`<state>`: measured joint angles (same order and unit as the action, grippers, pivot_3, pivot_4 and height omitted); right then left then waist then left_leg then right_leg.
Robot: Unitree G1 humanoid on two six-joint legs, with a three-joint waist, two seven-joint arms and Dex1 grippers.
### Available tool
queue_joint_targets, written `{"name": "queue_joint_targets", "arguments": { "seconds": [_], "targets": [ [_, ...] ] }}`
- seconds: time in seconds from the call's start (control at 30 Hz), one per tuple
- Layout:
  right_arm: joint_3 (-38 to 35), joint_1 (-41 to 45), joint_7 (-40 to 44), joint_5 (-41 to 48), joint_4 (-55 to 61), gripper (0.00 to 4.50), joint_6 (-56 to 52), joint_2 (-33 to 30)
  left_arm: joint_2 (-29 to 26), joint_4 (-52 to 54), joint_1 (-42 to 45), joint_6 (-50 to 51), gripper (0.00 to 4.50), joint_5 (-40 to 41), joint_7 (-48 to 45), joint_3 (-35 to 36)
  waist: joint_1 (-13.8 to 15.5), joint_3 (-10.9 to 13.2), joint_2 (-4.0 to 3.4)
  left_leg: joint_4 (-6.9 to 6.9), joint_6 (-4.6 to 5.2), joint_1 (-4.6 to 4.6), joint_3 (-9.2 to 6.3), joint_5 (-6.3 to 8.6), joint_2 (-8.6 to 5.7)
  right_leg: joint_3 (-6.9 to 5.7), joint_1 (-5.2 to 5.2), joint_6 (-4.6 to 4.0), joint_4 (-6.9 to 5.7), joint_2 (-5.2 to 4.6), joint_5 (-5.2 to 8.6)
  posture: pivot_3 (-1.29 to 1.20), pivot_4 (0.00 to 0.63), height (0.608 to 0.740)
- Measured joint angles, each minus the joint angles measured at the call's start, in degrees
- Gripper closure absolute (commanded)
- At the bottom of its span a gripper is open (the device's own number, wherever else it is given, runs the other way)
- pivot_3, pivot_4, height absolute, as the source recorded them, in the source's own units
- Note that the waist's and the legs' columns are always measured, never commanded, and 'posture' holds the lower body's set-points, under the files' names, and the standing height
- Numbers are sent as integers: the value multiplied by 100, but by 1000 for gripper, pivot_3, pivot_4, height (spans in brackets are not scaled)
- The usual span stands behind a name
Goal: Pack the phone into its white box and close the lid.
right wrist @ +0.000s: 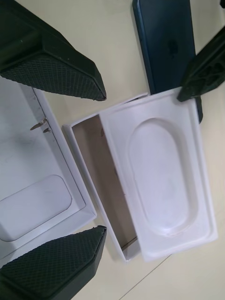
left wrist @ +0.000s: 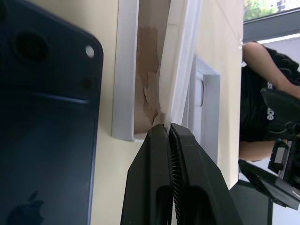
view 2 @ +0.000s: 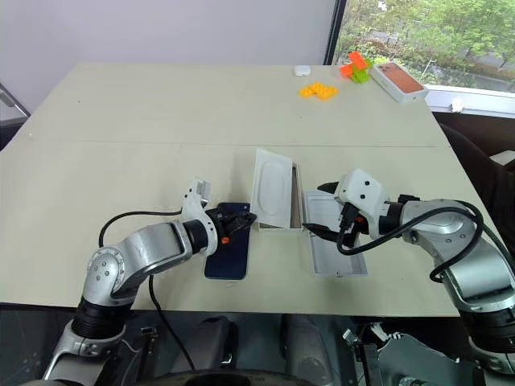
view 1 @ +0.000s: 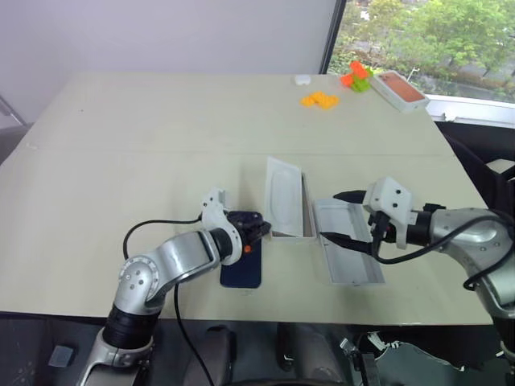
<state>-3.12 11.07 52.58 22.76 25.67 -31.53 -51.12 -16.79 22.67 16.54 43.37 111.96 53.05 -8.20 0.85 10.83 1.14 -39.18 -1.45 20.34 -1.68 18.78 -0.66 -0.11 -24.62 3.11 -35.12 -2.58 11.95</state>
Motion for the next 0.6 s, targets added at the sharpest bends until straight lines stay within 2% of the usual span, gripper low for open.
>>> {"name": "queue_joint_targets", "arguments": {
  "seconds": [0.17,0.6],
  "targets": [
    [49,51,-2,-19,-1,0,39,51,380,1,-28,-92,4462,1,225,1,-3,0,0,0,-1,0,0,-1,0,0,0,0,0,0,0,0,150,740],
    [257,264,-1,-122,-34,0,121,190,627,-19,-5,-132,4462,2,486,48,1,0,0,0,-1,1,0,-1,-3,0,0,0,1,0,0,0,150,740]
  ]
}}
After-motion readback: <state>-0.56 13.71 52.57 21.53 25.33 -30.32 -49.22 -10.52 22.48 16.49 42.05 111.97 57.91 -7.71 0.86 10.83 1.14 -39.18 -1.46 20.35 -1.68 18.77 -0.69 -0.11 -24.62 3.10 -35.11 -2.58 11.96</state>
